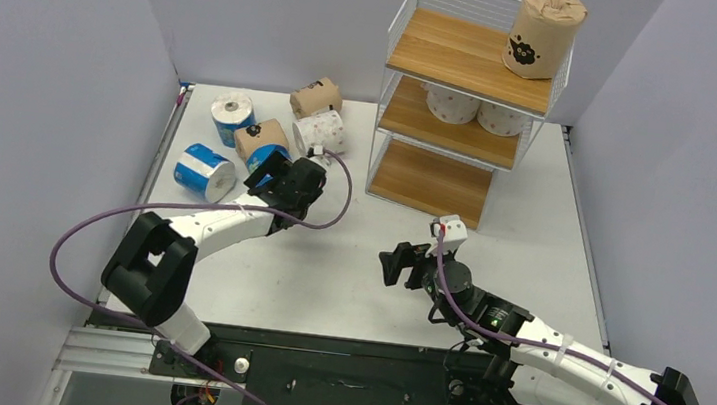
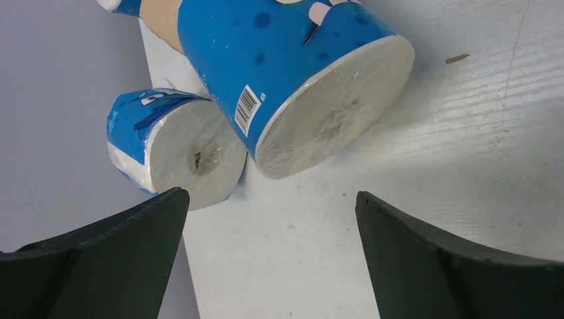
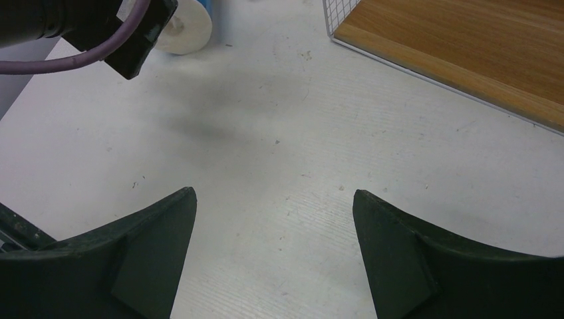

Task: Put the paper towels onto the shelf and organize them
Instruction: Adjust the paper towel at the center of the board.

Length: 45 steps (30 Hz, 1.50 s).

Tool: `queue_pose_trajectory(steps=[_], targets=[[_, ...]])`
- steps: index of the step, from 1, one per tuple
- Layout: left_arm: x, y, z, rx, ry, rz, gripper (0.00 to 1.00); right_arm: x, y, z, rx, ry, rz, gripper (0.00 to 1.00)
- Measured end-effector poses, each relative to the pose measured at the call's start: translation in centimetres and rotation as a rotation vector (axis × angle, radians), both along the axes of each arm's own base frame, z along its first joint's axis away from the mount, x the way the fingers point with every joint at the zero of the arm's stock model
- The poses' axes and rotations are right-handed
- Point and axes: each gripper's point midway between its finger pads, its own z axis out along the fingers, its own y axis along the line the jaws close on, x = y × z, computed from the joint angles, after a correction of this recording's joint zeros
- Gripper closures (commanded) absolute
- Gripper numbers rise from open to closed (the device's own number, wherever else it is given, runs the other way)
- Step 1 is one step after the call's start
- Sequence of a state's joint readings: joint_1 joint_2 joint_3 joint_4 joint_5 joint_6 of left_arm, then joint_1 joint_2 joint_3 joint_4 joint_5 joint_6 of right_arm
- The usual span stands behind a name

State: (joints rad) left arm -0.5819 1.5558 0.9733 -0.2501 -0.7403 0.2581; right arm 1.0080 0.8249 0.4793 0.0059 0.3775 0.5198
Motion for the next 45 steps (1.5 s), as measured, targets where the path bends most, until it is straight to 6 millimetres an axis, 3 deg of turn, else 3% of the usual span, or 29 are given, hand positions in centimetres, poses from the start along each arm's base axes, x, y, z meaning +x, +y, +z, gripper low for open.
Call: queue_pose_trajectory(steps=[9, 20, 30, 45], targets=[[1.6, 0.2, -1.9, 0.096, -0.006, 0.011, 0.04, 0.0, -0.2, -0.3, -0.010, 0.005, -0.009, 0.17], [3.9, 0.2, -0.8, 0.128, -0.124, 0.043, 0.04, 0.0, -0.6, -1.0, -0.018, 0.018, -0.029, 0.17], [4.7, 1.5, -1.3, 0.172, -0.123, 0.067, 0.00, 0.0, -0.8, -1.3, -0.026, 0.023, -0.033, 0.18], [5.1, 1.5, -1.5, 0.174, -0.140, 0.079, 0.41, 0.2, -1.1, -1.5, -0.028, 0.024, -0.050, 0.18]])
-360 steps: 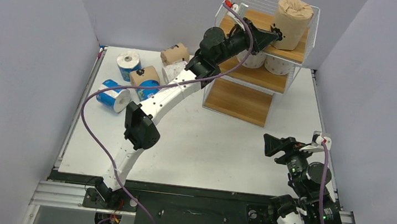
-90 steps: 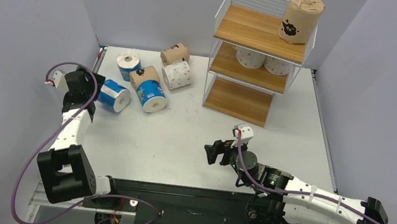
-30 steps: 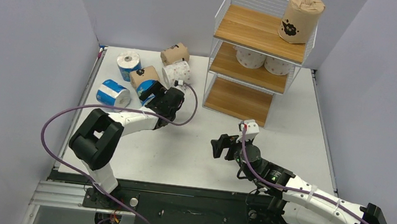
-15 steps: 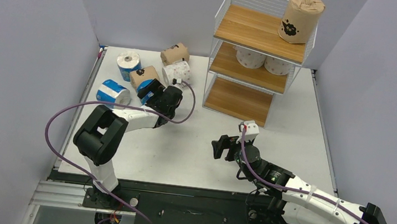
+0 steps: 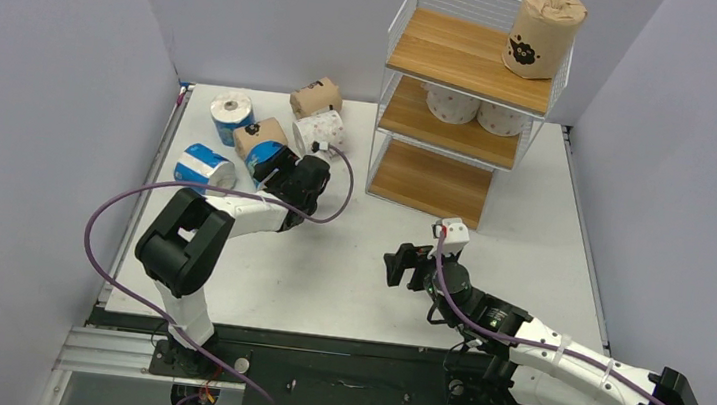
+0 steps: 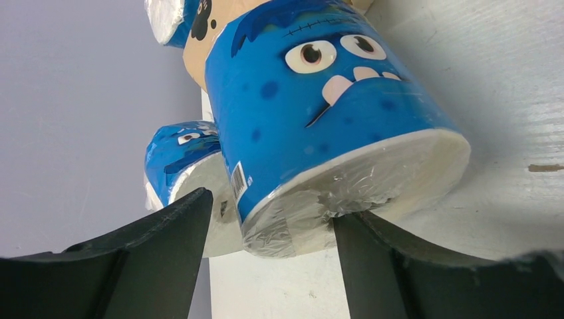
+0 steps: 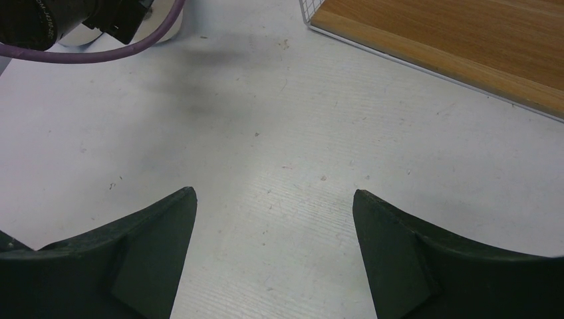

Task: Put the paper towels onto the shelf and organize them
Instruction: Adjust the paper towel at the center of the board.

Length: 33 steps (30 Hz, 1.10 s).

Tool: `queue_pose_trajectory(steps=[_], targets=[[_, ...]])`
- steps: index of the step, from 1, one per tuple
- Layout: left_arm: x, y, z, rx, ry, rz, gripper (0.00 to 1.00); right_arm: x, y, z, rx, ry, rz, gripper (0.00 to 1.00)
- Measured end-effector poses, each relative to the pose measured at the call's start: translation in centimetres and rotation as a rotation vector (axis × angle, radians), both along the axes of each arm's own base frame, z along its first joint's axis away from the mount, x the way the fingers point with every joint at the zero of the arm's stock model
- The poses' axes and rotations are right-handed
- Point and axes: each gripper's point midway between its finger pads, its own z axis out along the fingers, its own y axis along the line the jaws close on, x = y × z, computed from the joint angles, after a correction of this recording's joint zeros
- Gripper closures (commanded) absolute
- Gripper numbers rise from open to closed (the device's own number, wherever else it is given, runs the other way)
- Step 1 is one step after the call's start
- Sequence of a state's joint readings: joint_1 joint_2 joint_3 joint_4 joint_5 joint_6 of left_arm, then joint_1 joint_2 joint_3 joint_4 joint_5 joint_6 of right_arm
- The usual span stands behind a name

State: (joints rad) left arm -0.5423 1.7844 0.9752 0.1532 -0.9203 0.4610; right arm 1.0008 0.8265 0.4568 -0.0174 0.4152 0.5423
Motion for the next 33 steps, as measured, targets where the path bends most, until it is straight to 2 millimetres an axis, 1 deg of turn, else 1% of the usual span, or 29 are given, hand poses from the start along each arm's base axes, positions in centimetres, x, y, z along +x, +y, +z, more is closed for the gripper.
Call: queue_pose_trajectory(steps=[1, 6, 11, 18, 21, 23, 27, 29, 30, 33], targets=[[0.0, 0.0, 0.0, -0.002, -0.003, 0.001, 0.42, 0.0, 0.0, 0.0, 0.001, 0.001, -0.001, 0.18], [0.1, 0.0, 0.1, -0.009, -0.013, 0.006, 0.56, 0.0, -0.1, -0.3, -0.001, 0.005, -0.003, 0.18], [0.0, 0.0, 0.2, -0.010, -0.018, 0.013, 0.66, -0.1, -0.2, -0.6, -0.001, 0.011, -0.008, 0.18], [-0.2, -0.4, 0.4, -0.031, -0.037, 0.019, 0.71, -0.1, -0.3, -0.4, 0.007, 0.009, -0.013, 0.18], [-1.1, -0.5, 1.1, -0.060, -0.060, 0.017, 0.72, -0.1, -0.4, -0.2, 0.012, 0.004, -0.018, 0.18], [-2.2, -0.6, 2.4, -0.076, -0.082, 0.012, 0.72, -0.1, -0.5, -0.2, 0.009, 0.004, -0.020, 0.18], [-4.0, -1.9, 6.7, -0.140, -0.165, -0.025, 0.72, -0.1, -0.7, -0.2, 0.008, 0.003, -0.024, 0.18], [-5.5, -3.2, 9.3, -0.203, -0.211, -0.066, 0.73, -0.1, -0.8, -0.1, 0.008, 0.000, -0.027, 0.18], [-6.4, -3.9, 10.5, -0.244, -0.230, -0.091, 0.76, -0.1, -0.9, 0.0, 0.008, -0.001, -0.030, 0.18], [-8.6, -6.2, 13.0, -0.400, -0.242, -0.173, 0.80, -0.2, -1.3, 0.0, 0.001, -0.005, -0.038, 0.18]])
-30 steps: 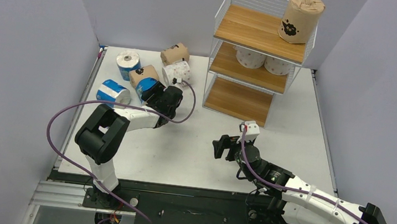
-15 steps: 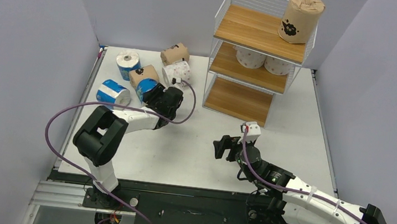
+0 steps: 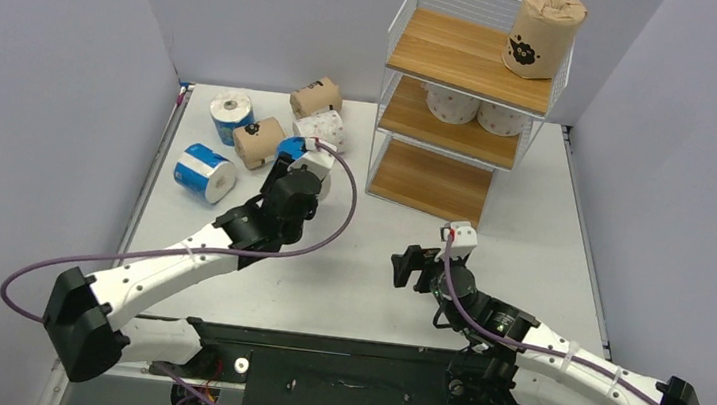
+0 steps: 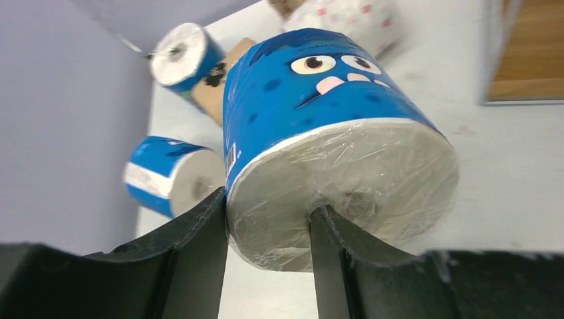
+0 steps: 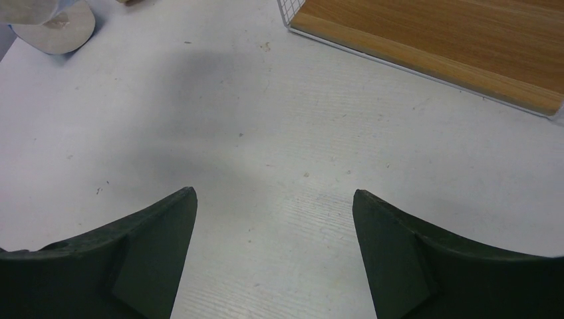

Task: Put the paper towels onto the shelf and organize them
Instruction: Adjust the paper towel at the center of the board.

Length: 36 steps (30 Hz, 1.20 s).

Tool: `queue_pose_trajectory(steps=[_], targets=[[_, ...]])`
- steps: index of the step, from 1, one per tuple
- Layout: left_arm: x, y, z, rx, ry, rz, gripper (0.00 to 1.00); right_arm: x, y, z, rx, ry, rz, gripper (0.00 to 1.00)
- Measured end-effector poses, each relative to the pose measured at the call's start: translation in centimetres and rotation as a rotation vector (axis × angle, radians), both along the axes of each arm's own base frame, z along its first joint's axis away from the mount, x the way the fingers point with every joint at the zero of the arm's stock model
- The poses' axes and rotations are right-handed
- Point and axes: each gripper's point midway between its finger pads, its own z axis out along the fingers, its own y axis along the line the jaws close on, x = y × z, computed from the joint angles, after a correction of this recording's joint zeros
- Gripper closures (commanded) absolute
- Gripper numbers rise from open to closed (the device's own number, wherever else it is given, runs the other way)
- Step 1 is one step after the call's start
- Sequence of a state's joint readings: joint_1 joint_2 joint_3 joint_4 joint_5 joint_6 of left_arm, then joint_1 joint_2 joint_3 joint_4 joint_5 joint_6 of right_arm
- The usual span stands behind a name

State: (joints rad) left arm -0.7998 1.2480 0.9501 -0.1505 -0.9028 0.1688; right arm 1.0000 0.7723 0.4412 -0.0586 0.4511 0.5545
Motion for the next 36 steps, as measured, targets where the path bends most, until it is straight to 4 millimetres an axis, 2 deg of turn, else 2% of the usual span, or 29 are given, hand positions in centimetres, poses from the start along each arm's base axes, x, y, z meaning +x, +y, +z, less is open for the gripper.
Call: queue_pose_trajectory(steps=[2, 5, 11, 17, 24, 25, 28, 32, 34, 36], targets=[[-1.3, -1.5, 0.9, -0.133, 0.019, -0.062, 0.80, 0.0, -0.5, 0.0, -0.017, -0.006, -0.012, 0.18], [-2.9, -3.1, 0.7, -0.314, 0.085, -0.119, 0.80, 0.1, -1.6, 0.2, -0.040, -0.017, -0.041, 0.17], [-6.8, -7.2, -3.9, -0.561, 0.370, -0.183, 0.76, 0.5, -3.2, 1.3, -0.040, -0.037, -0.123, 0.12], [-9.6, -10.7, -8.6, -0.648, 0.635, -0.198, 0.75, 0.8, -4.7, 1.5, 0.011, -0.004, -0.248, 0.08], [-10.3, -14.0, -11.7, -0.625, 0.804, -0.217, 0.74, 1.1, -6.0, 1.5, 0.037, 0.010, -0.308, 0.07], [-10.3, -14.5, -12.0, -0.618, 0.816, -0.222, 0.69, 1.1, -6.2, 1.6, 0.040, 0.009, -0.313, 0.07], [-10.3, -15.5, -12.7, -0.592, 0.838, -0.231, 0.66, 1.1, -6.4, 1.3, 0.034, 0.018, -0.322, 0.07], [-10.1, -16.0, -12.9, -0.584, 0.840, -0.234, 0.60, 0.9, -6.4, 0.7, 0.020, 0.040, -0.316, 0.07], [-10.1, -16.0, -12.9, -0.583, 0.837, -0.231, 0.55, 0.8, -6.2, 0.4, 0.015, 0.053, -0.304, 0.07], [-10.0, -15.9, -12.9, -0.582, 0.835, -0.229, 0.46, 0.6, -6.0, 0.1, 0.009, 0.067, -0.291, 0.07]])
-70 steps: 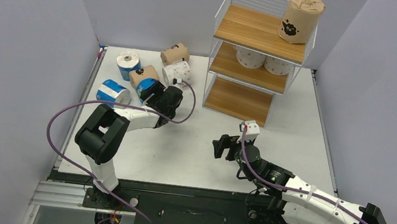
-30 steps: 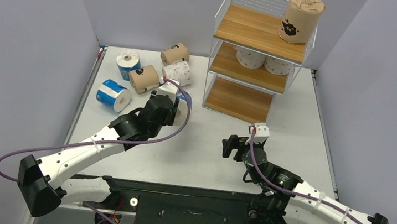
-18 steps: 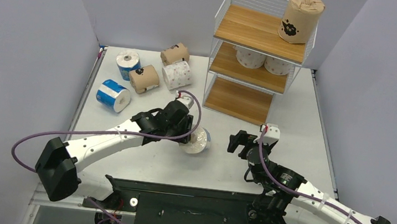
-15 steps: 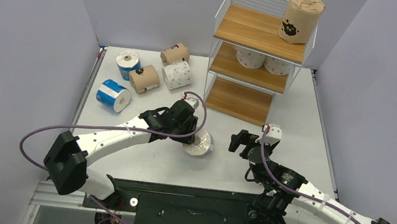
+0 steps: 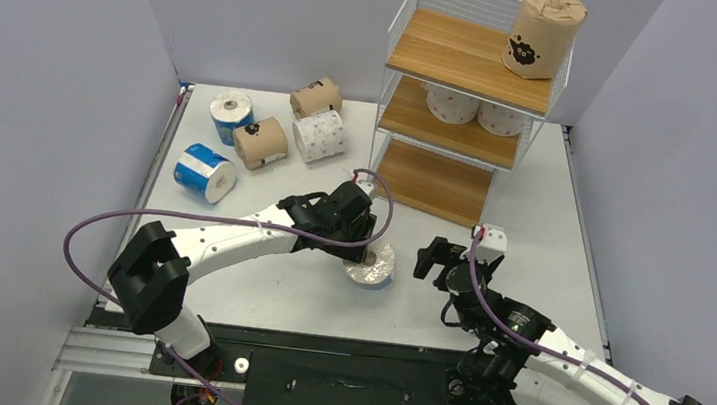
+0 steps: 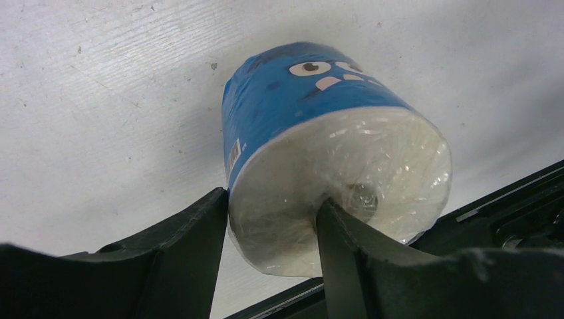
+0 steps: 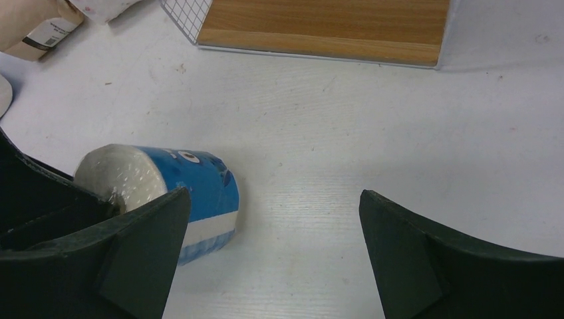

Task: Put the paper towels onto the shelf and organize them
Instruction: Adjust the paper towel at the center of the board, then pick up the paper towel from the center of the board.

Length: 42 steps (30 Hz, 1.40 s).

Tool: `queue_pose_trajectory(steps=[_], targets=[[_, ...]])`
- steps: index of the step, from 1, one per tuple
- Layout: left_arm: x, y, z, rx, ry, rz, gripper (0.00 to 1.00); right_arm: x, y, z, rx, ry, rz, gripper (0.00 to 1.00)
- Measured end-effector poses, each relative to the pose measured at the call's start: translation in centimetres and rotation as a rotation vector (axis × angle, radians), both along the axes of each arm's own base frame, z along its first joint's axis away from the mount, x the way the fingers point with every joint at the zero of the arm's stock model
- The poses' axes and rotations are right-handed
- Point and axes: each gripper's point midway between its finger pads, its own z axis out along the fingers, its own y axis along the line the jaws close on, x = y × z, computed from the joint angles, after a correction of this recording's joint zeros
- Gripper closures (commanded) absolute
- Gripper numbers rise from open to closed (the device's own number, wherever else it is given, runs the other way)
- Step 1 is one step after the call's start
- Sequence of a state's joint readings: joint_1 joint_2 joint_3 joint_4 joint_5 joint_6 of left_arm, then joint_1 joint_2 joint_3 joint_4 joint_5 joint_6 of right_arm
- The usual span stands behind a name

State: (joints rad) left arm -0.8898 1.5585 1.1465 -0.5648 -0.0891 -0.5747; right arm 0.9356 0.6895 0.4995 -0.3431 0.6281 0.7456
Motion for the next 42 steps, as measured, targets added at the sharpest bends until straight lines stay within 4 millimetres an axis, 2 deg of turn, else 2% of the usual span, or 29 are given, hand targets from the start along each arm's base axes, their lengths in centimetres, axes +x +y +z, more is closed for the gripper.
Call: queue_pose_trajectory(steps=[4, 8, 12, 14, 16, 20, 22, 25, 27, 30, 33, 38, 42], targets=[[0.4, -0.3, 0.5, -0.012, -0.016, 0.008, 0.35, -0.2, 0.3, -0.4, -0.011, 0.025, 0.022, 0.07], [0.8, -0.7, 1.2, -0.028, -0.029, 0.013, 0.18, -0.4, 0.7, -0.2, -0.012, 0.040, 0.040, 0.07], [1.0, -0.6, 1.7, -0.036, -0.043, 0.019, 0.10, -0.5, 1.4, 0.5, 0.009, 0.047, 0.070, 0.07], [1.2, -0.4, 2.5, -0.042, -0.067, 0.031, 0.05, -0.7, 2.1, 1.1, 0.022, 0.057, 0.098, 0.07], [1.5, 0.0, 4.1, -0.067, -0.114, 0.054, 0.02, -0.7, 3.1, 1.6, 0.034, 0.074, 0.132, 0.07], [1.6, 2.0, 7.6, -0.176, -0.261, 0.116, 0.04, -0.6, 5.4, 1.8, 0.038, 0.130, 0.199, 0.07], [1.1, 3.7, 8.3, -0.241, -0.331, 0.157, 0.04, -0.5, 6.3, 1.1, 0.023, 0.169, 0.222, 0.07], [0.0, 6.6, 7.7, -0.345, -0.419, 0.235, 0.04, -0.7, 7.4, -0.6, -0.001, 0.235, 0.258, 0.08], [-0.7, 8.2, 6.2, -0.408, -0.462, 0.278, 0.04, -0.7, 7.9, -1.5, -0.016, 0.272, 0.274, 0.10], [-1.4, 9.6, 4.6, -0.467, -0.503, 0.304, 0.04, -0.3, 8.8, -2.4, -0.030, 0.319, 0.289, 0.12], [-1.7, 10.2, 4.5, -0.510, -0.535, 0.314, 0.04, 0.1, 9.1, -3.3, -0.028, 0.356, 0.294, 0.16], [-1.3, 9.8, 6.7, -0.592, -0.589, 0.318, 0.04, 0.9, 9.1, -5.1, -0.029, 0.426, 0.290, 0.23], [-1.2, 9.4, 7.1, -0.613, -0.601, 0.310, 0.04, 0.9, 9.4, -5.9, -0.032, 0.455, 0.305, 0.27]])
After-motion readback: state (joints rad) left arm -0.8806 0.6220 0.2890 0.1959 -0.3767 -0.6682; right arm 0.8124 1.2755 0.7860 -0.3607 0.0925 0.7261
